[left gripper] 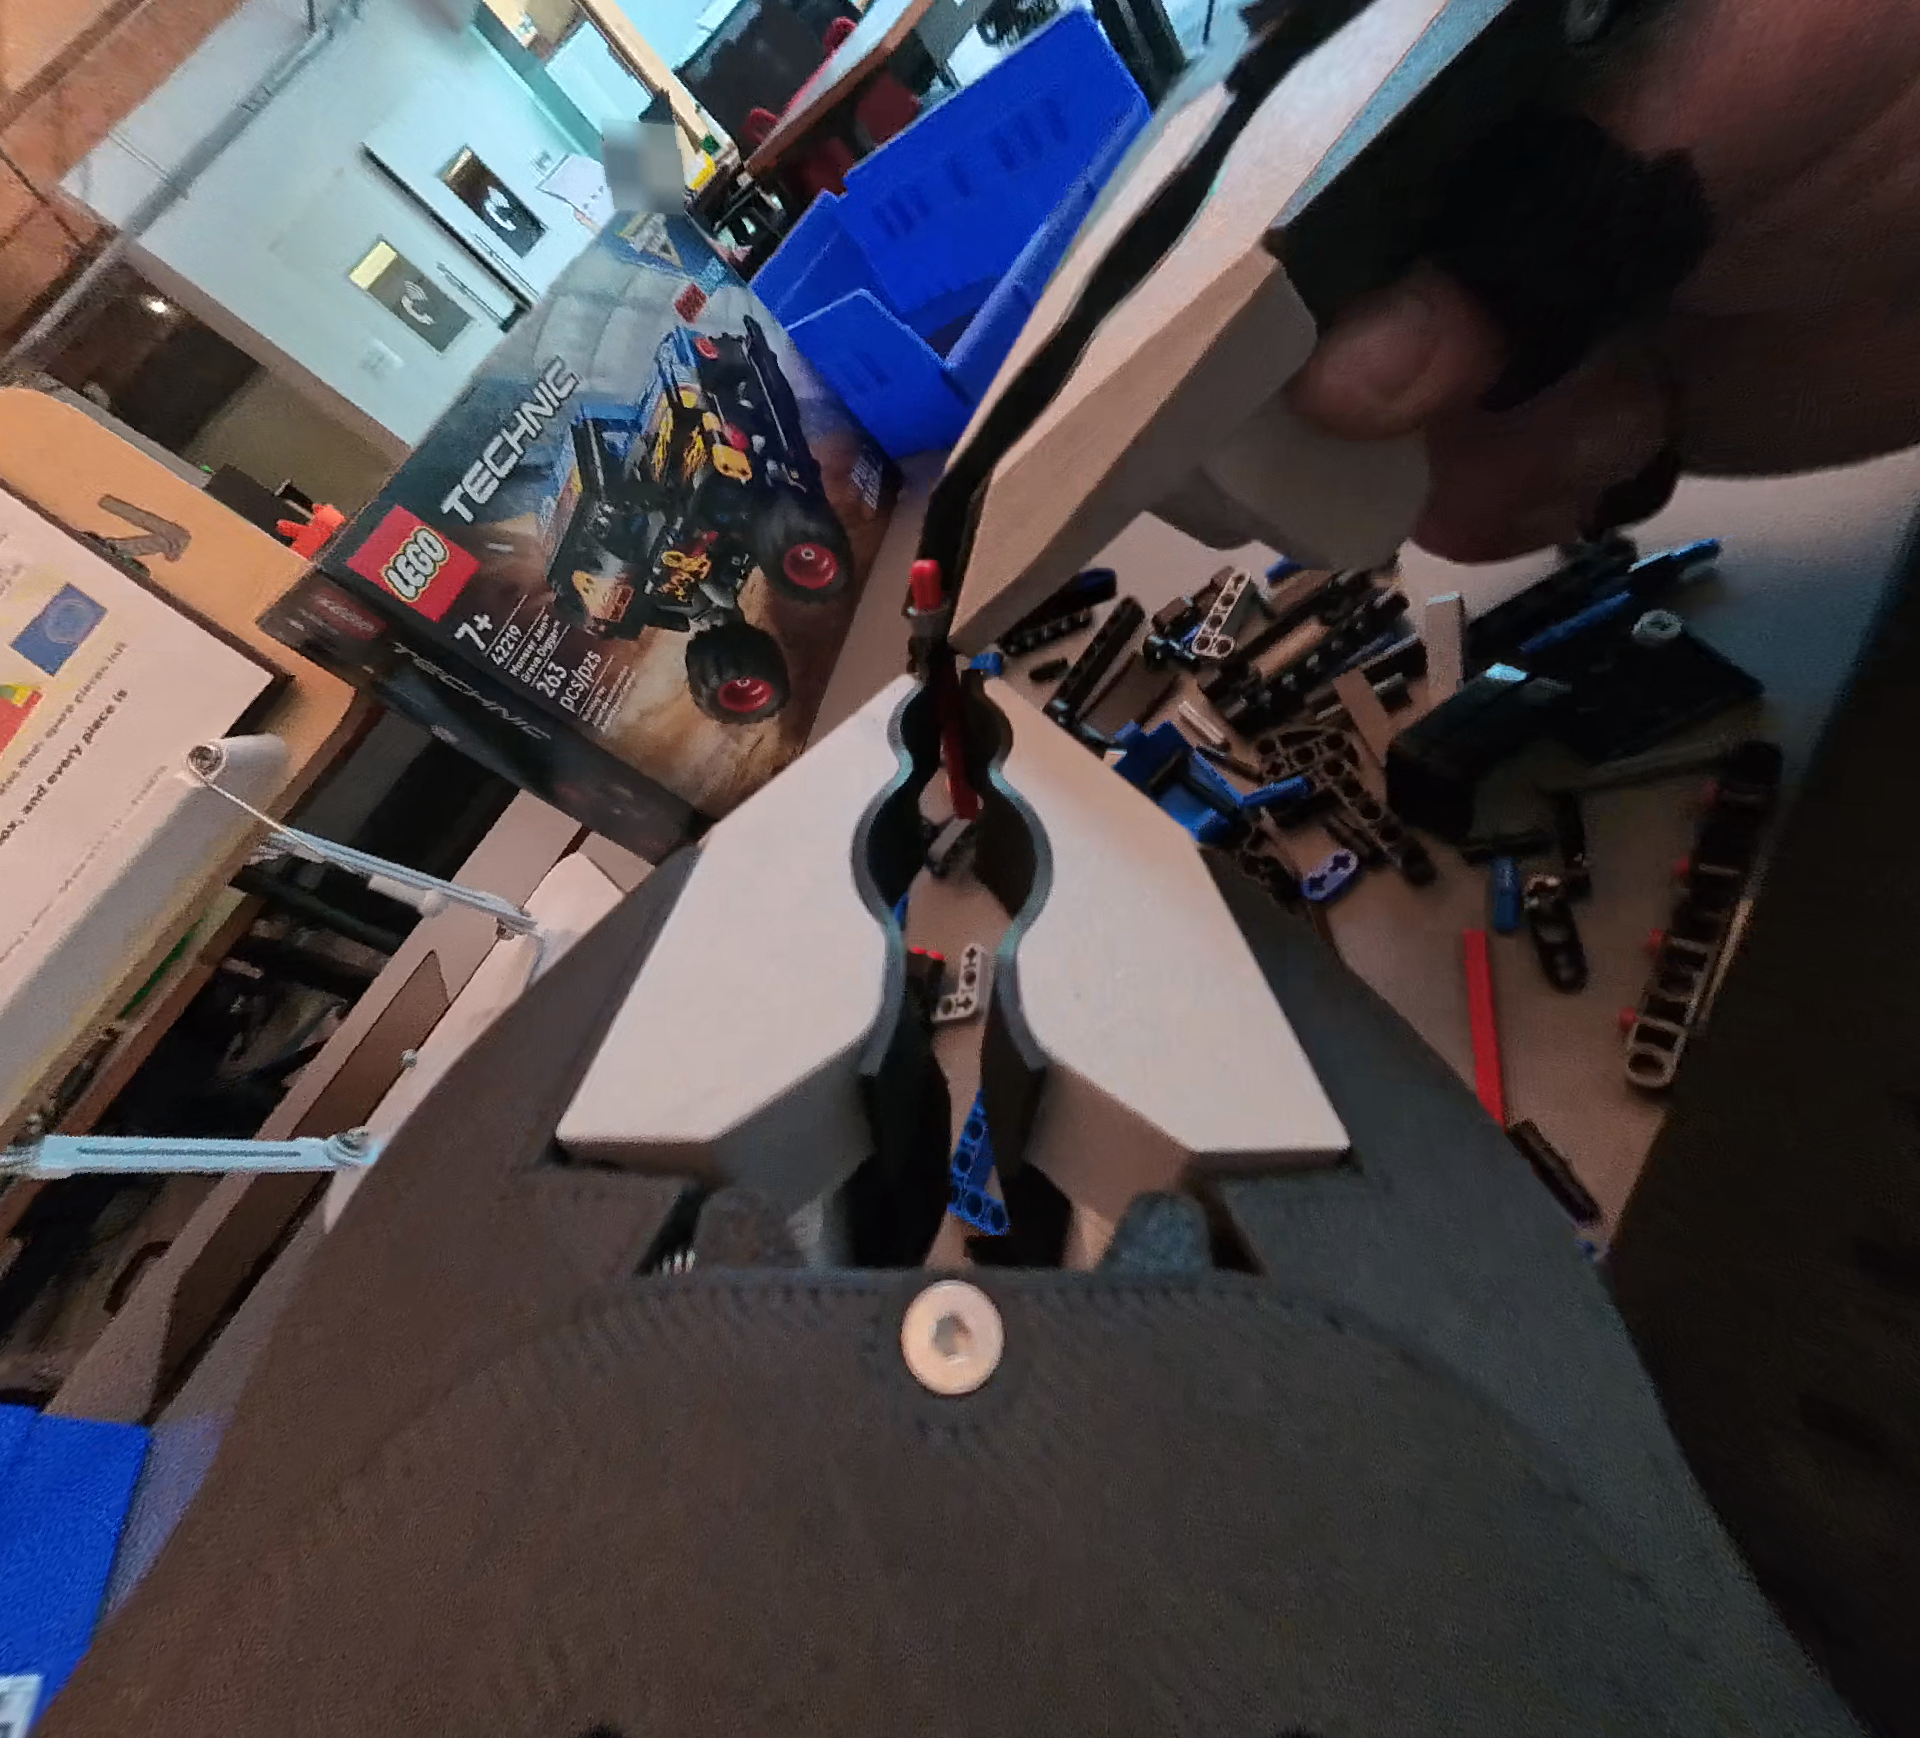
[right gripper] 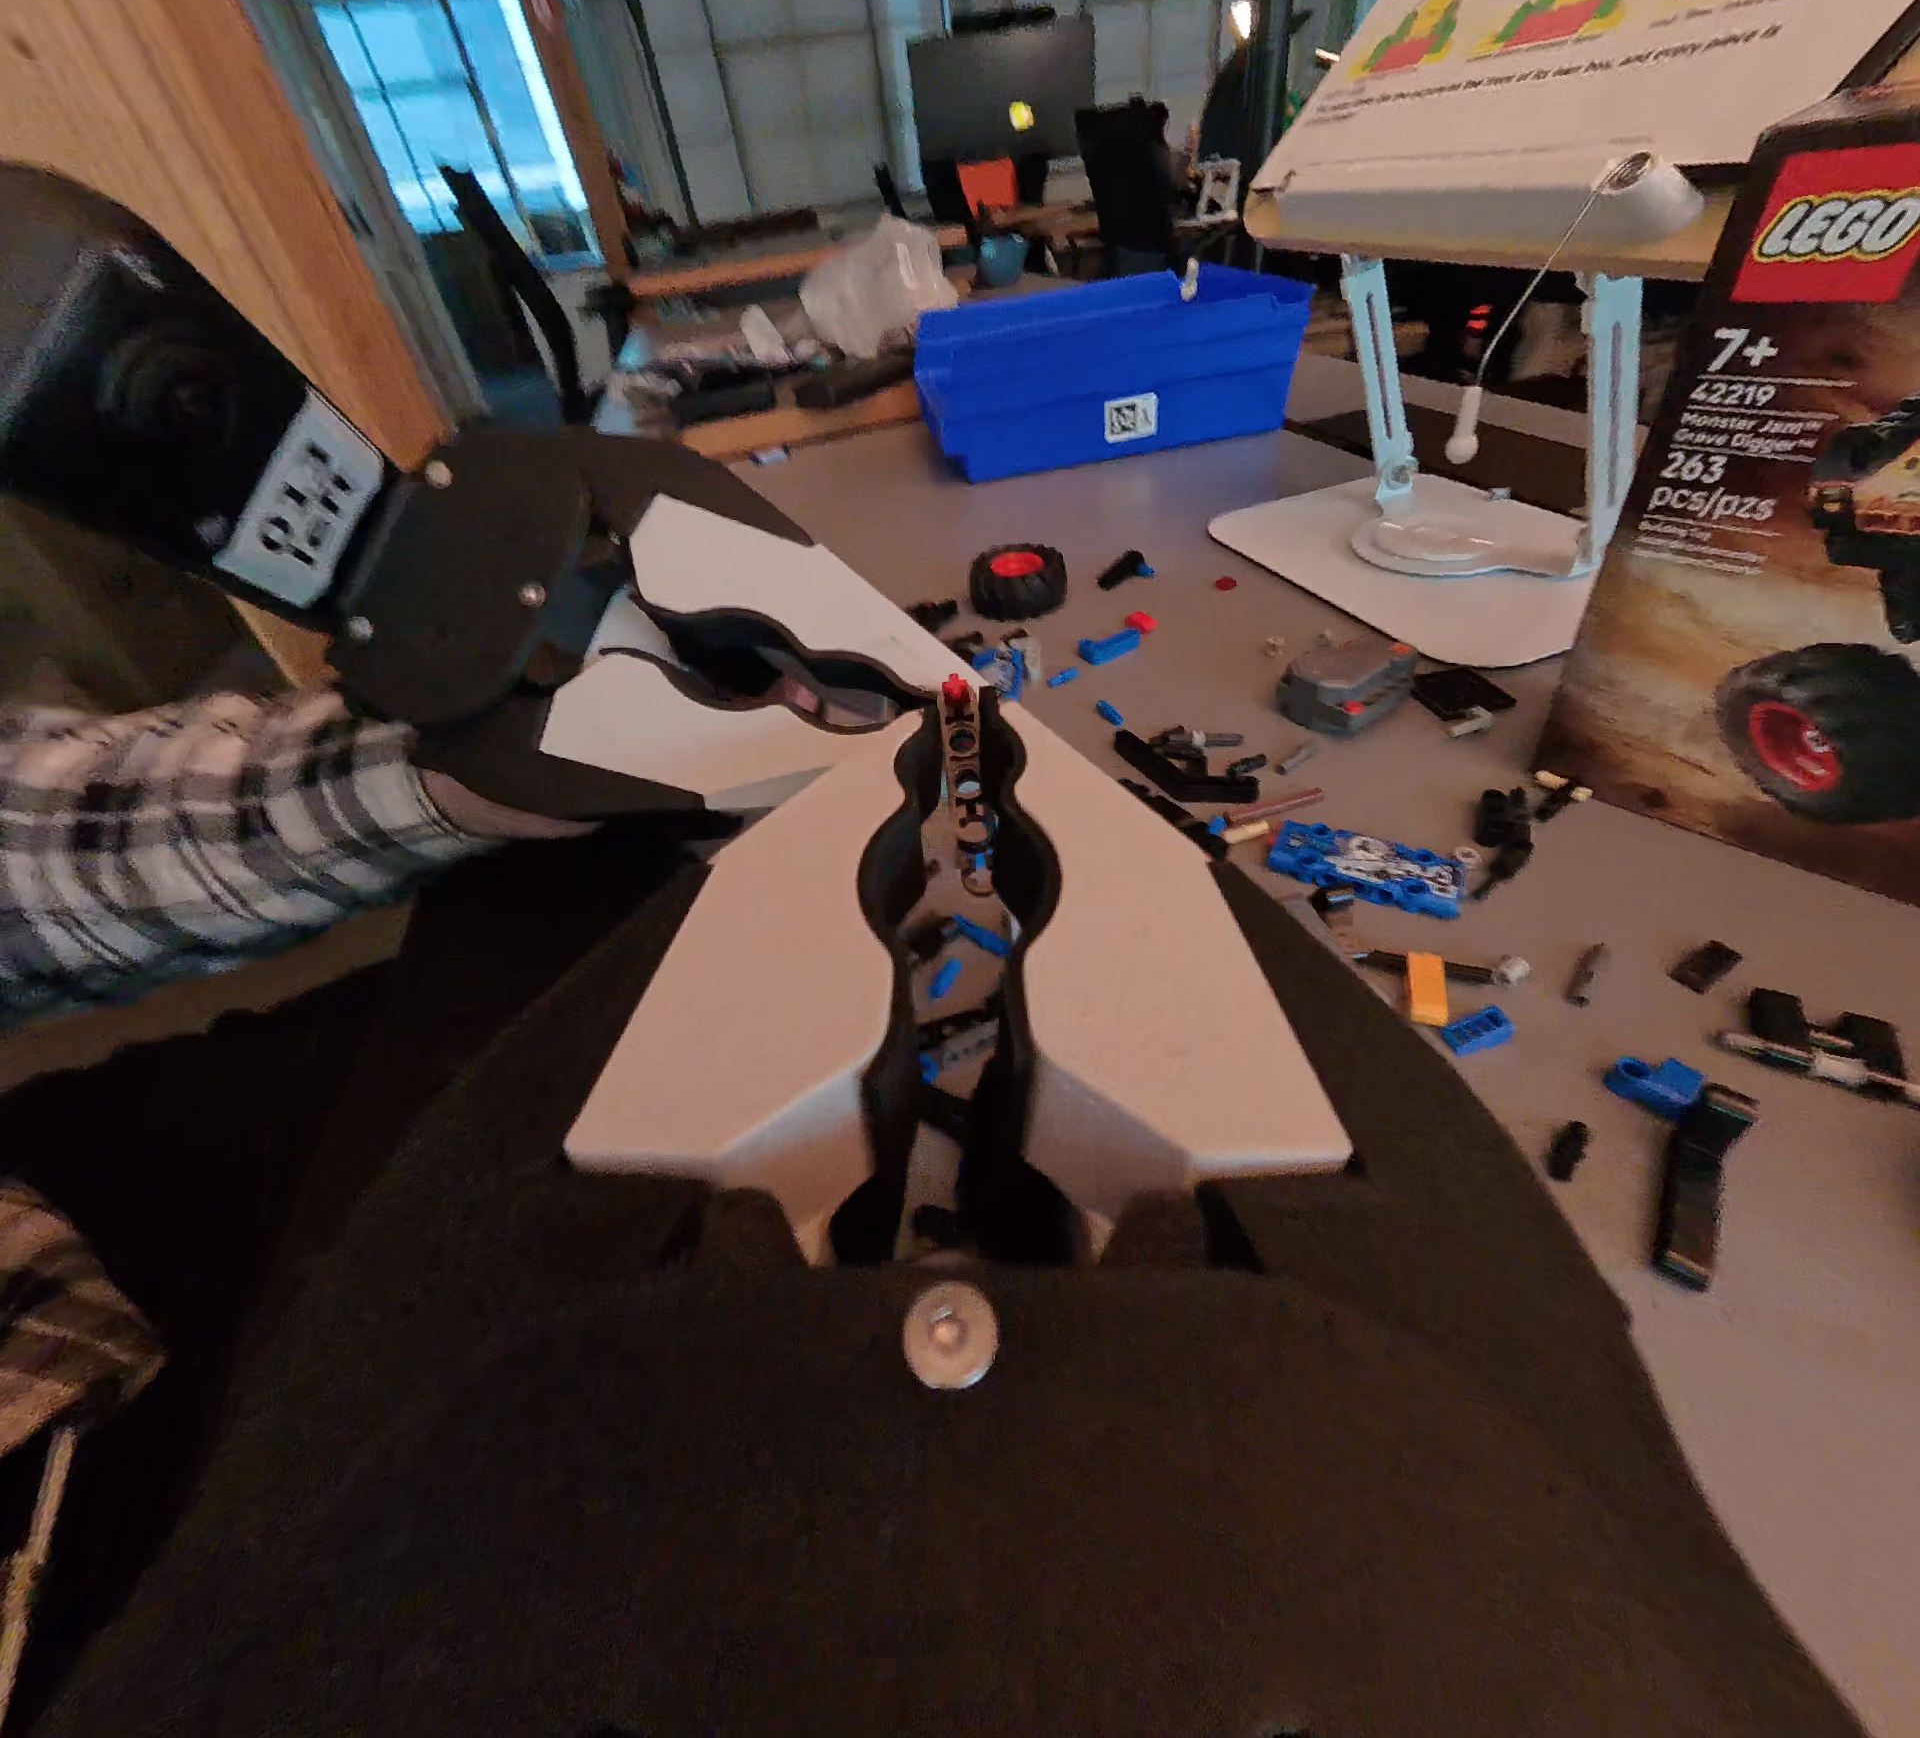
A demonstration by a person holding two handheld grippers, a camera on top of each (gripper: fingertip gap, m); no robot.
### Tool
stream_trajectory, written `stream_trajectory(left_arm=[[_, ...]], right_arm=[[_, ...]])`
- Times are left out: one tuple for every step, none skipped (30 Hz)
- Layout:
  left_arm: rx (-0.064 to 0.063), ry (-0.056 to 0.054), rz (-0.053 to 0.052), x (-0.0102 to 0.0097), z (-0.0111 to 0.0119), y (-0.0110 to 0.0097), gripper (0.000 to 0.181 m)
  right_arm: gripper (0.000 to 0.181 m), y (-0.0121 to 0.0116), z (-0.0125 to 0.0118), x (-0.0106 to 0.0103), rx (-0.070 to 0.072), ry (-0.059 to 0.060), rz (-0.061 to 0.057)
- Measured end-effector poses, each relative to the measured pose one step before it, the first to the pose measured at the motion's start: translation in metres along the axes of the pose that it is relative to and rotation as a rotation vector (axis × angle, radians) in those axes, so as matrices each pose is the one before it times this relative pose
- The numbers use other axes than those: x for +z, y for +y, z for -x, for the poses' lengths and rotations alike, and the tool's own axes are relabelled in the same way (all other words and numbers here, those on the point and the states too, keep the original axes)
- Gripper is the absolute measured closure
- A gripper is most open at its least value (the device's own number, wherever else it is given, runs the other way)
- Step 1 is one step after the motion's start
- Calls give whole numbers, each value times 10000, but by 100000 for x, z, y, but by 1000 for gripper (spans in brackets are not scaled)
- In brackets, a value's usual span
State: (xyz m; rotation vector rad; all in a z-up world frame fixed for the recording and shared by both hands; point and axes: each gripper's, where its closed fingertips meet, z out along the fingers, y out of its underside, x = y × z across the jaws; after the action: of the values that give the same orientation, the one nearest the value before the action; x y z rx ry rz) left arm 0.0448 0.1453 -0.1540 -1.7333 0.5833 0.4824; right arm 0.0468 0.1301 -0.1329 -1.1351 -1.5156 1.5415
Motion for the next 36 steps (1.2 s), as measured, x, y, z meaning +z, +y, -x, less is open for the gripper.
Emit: stream_trajectory(left_arm=[[-14, -156, -48, 7, 42, -47, 178], [112, -124, -20, -7, 31, -54, 178], [-4, 23, 328, 32, -91, 494, 179], [529, 308, 898, 372, -1026, 2252, 179], [114, 187, 153, -118, -618, 444, 179], [-368, -201, -730, -648, 512, -1501, 179], [-106, -157, -133, 72, 406, -354, 179], [109, 185, 271, 578, -341, 498, 179], [37, 98, 236, 504, -276, 330, 179], [76, -193, 223, 220, 285, 332, 181], [-175, -84, 103, 37, 368, 431, 181], [-314, 62, 55, -63, 292, 469, 181], [-402, 165, 33, -73, 127, 365, 180], [-279, 202, 73, 50, -99, 358, 180], [17, 73, 233, 218, -90, 471, 180], [264, -94, 276, 261, -9, 405, 180], [305, -13, 120, 225, -232, 106, 180], [208, 182, 47, 174, -495, 41, 180], [74, -68, 117, 94, 4, 153, 180], [-11, -128, 3, -32, 232, 15, 180], [-161, 16, -155, -136, 115, -191, 180], [-225, 14, -135, -137, 136, -140, 180], [-89, -52, -62, -102, 143, -70, 180], [-54, 67, -125, -95, -132, -246, 180], [-280, 281, -217, -49, -452, -439, 180], [-334, 106, -78, 38, -147, -249, 180], [-204, 49, 30, 65, -60, -7, 180], [-240, 175, 24, 66, -221, 29, 181], [-377, 153, -6, 59, -105, -33, 180], [-350, -38, -12, 21, 188, -63, 181], [-185, -39, 12, -24, 212, 39, 181], [-188, 2, -23, -13, 138, -5, 180], [-317, 4, -23, 13, 165, -67, 181], [-259, 33, 27, 62, 78, 13, 180], [-136, 6, -4, 53, 60, 7, 179], [-108, -27, -148, -123, 74, -274, 179]], right_arm=[[179, -225, 11, -114, 344, -163, -213], [179, -113, -21, -74, 164, -89, -113], [176, -470, -126, -357, 201, -58, -344], [178, -2825, -1435, -1918, 868, 320, -1934], [177, -2105, -2415, -2146, 1150, 326, -1231], [178, -1222, -1698, -1383, 769, 175, -592], [177, 967, -57, 121, -263, -31, 720], [177, 1734, 680, 1002, -937, 53, 1031], [177, 1437, 740, 1098, -697, -4, 848], [176, 1154, 581, 740, -231, -198, 705], [176, 649, 58, 147, -219, 27, 436], [176, 166, -377, -234, -360, 319, 188], [176, 298, -238, -62, -193, 155, 239], [176, 978, 10, 367, 20, -70, 533], [176, 1464, 49, 658, 62, -78, 821], [175, 1444, 29, 701, -170, 63, 881], [172, 1106, -11, 614, -329, 183, 677], [169, 824, 137, 516, -220, 67, 488], [162, 653, -43, 406, -108, 117, 406], [155, 481, -321, 226, -208, 298, 340], [151, 53, -221, 53, -204, 230, 76], [149, -312, 24, -79, -106, 52, -152], [149, -515, 91, -177, -212, 62, -241], [149, -516, 7, -157, -395, 192, -224], [149, -289, 105, 41, -515, 190, -48], [150, -73, 194, 221, -581, 186, 117], [151, 110, 342, 332, -631, 124, 245], [158, 96, 195, 314, -696, 237, 263], [165, -102, 7, 197, -755, 370, 205], [173, -262, -29, 99, -691, 362, 111], [173, -154, -197, 108, -541, 418, 136], [174, -38, -255, 100, -397, 377, 153], [176, -67, -261, 60, -285, 307, 105], [176, -32, -188, 53, -201, 193, 103], [177, 29, -132, 49, 69, 54, 72], [177, -138, -142, -69, 425, -73, -125]])
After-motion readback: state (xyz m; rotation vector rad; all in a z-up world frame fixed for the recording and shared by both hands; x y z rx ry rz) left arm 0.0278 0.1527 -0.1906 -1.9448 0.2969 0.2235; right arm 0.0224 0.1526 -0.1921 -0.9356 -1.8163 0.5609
